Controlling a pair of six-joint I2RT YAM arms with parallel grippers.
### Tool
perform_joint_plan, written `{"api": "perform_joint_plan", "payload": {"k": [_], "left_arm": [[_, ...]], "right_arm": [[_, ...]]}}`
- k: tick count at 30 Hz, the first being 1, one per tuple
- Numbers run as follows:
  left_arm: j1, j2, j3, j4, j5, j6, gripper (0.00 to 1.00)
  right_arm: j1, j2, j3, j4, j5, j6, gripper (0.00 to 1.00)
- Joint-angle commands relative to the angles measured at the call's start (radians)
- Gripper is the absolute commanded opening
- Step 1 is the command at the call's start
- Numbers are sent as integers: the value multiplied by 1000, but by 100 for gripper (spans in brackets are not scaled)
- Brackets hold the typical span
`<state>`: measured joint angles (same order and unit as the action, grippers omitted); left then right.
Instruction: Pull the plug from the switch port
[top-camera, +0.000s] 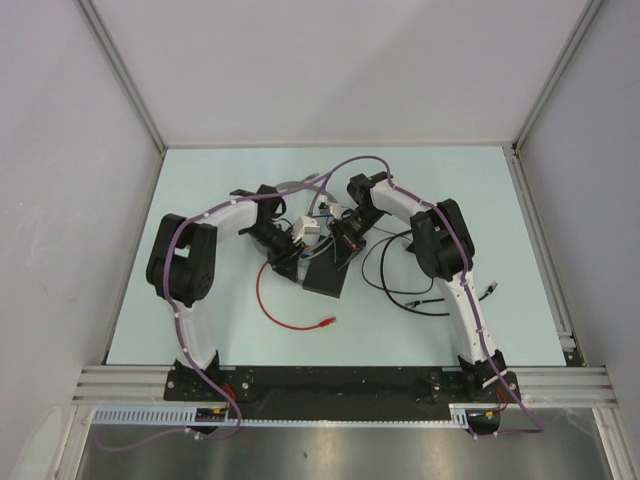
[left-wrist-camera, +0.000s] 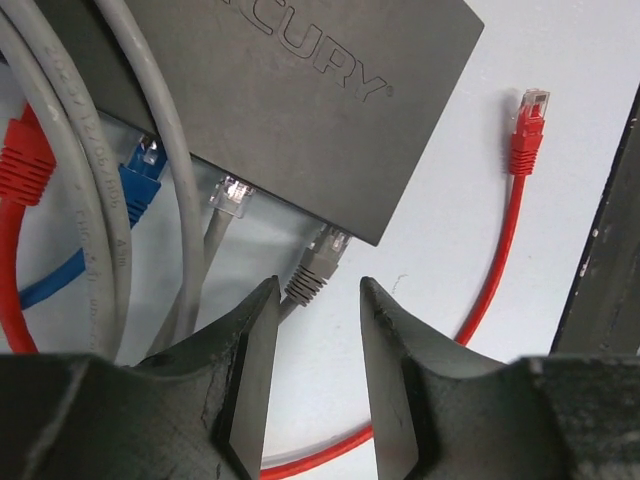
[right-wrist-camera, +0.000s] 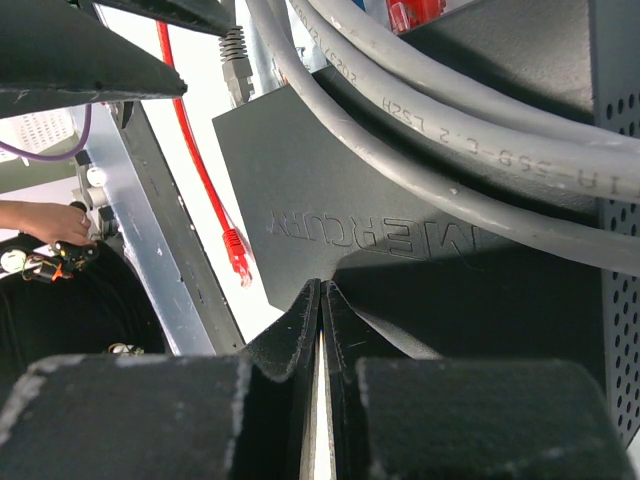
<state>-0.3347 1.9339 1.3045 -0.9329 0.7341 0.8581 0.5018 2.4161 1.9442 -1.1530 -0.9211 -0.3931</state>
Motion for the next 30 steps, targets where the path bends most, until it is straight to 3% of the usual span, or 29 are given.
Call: {"api": "perform_joint_plan", "payload": {"k": [1,9,23,30], "left_arm": [[-6,23,55,-3,21,68,44],[-21,79,94,0,37,79,45],[-44,244,252,-213,57,163,39],[-47,263,228,-273,34,191,37]], "right_arm": [[4,15,-2,21,83,-16,7],[9,12,-5,24,90,-16,7],[9,18,-4,24,93,-15,8],[4,28,1,22,87,-15,8]]}}
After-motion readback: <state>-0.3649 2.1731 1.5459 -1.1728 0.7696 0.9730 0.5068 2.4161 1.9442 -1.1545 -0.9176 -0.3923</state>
